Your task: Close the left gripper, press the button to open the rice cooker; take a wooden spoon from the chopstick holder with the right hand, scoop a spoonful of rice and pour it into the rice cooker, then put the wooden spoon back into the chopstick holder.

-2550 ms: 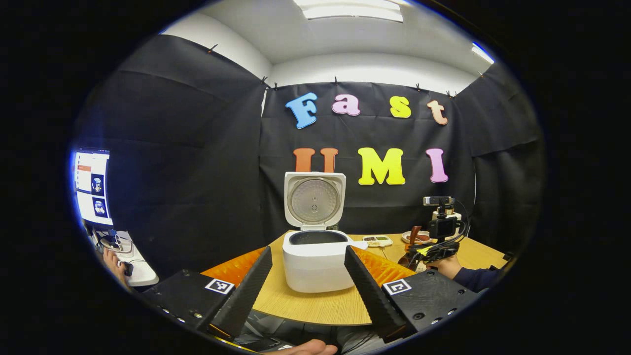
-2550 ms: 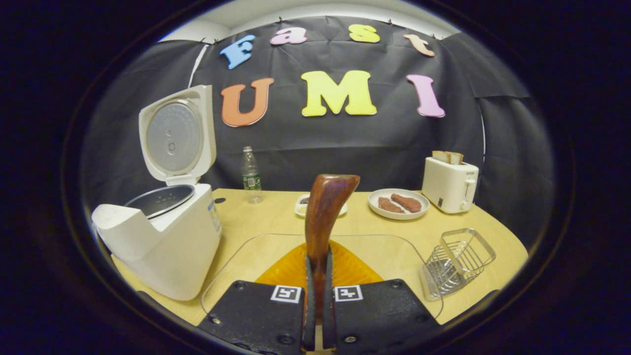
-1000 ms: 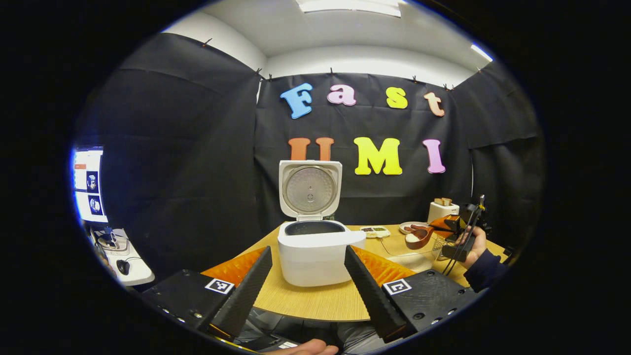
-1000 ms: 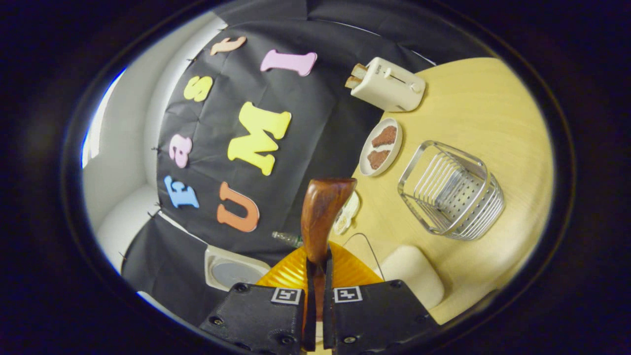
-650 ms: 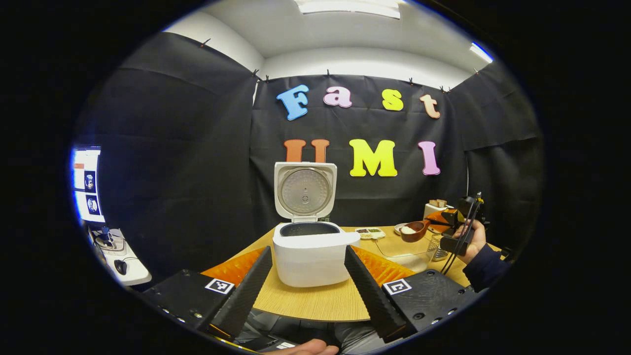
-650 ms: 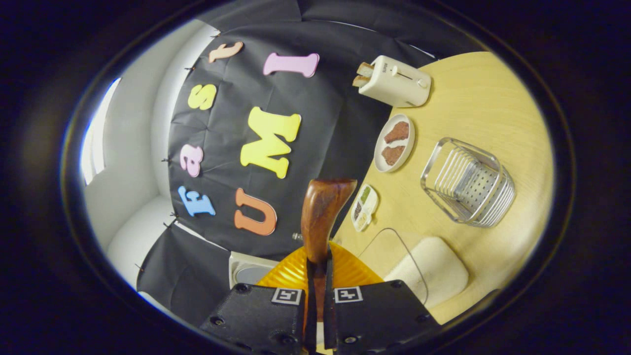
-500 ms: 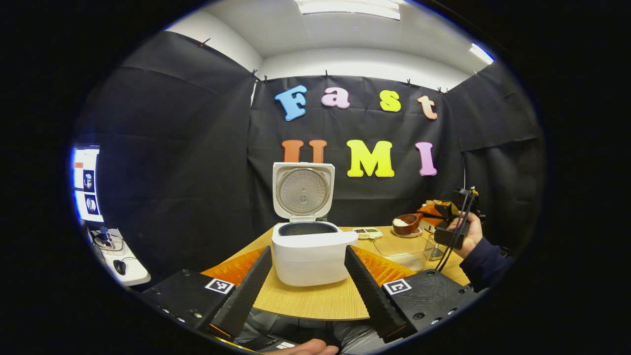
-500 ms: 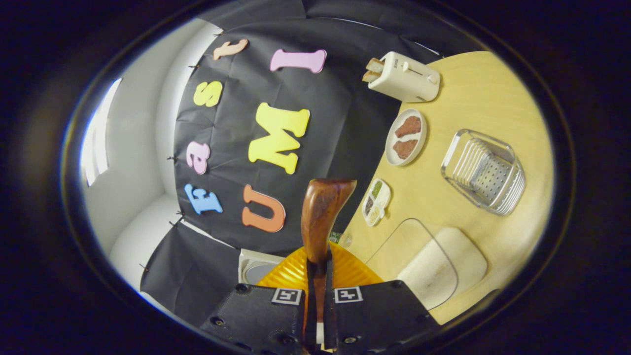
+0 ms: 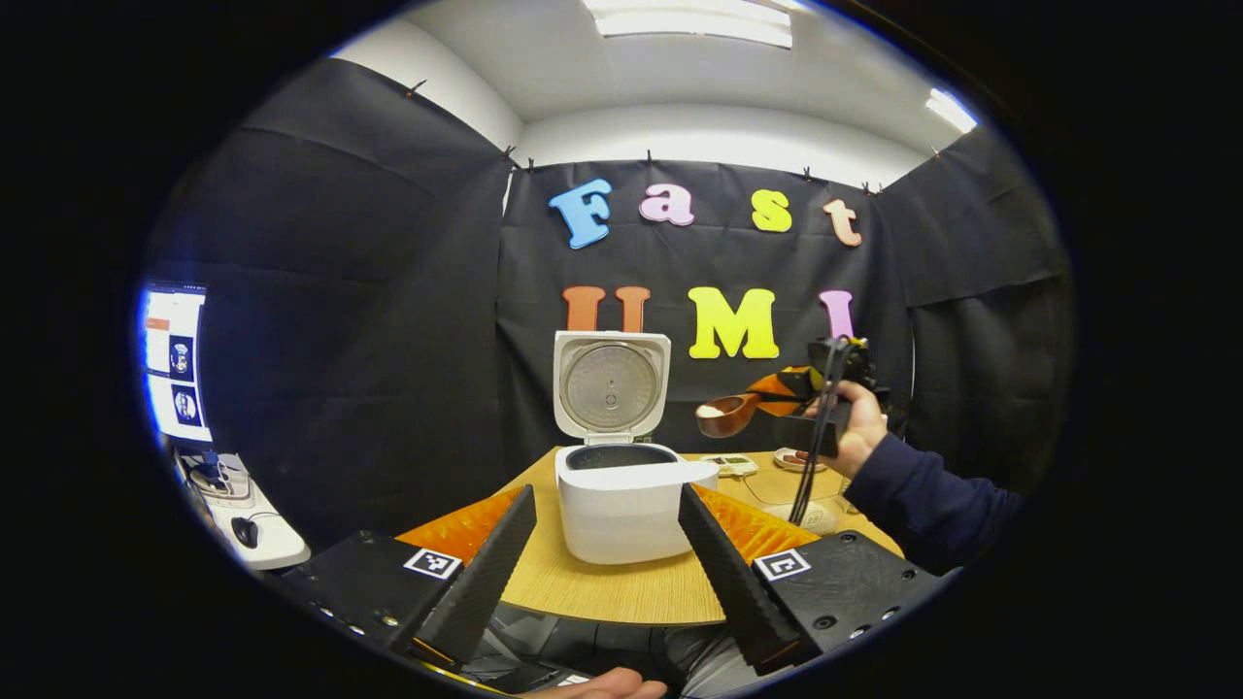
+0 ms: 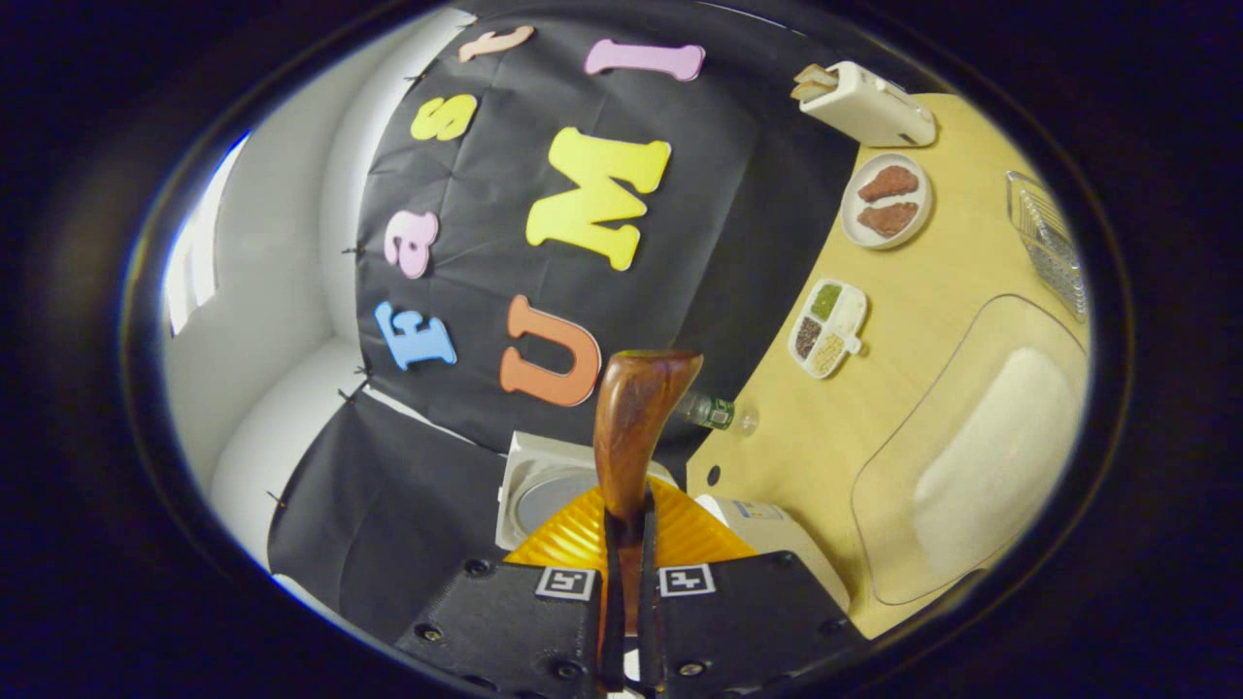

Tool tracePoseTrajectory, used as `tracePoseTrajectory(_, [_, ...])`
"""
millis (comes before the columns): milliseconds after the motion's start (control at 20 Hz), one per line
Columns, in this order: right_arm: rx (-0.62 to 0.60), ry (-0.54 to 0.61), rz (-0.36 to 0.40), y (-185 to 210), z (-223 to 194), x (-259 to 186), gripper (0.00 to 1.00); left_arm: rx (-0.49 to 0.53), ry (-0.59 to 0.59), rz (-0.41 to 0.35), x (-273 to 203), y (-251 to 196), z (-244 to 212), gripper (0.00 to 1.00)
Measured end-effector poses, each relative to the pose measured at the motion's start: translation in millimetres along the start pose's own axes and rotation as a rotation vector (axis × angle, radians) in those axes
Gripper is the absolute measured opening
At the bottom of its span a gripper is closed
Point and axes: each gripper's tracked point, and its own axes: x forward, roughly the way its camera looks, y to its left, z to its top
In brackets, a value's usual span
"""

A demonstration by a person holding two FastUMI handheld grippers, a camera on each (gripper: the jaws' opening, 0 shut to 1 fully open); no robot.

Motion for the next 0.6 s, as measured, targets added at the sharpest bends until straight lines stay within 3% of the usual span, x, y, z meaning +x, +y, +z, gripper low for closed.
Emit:
tracePoseTrajectory(250, [-0.214,0.016,-0.067,21,-35,44,0.11,-0.002,-0.028,0.011,-6,14,8,0.94])
tracePoseTrajectory(400, [-0.361,-0.020,-0.158,14,-40,64,0.11,-0.003,-0.035,0.018,-8,20,7,0.94])
tracePoseTrajectory(600, [-0.592,-0.032,-0.207,17,-52,84,0.11,-0.004,-0.031,0.021,-10,21,3,0.94])
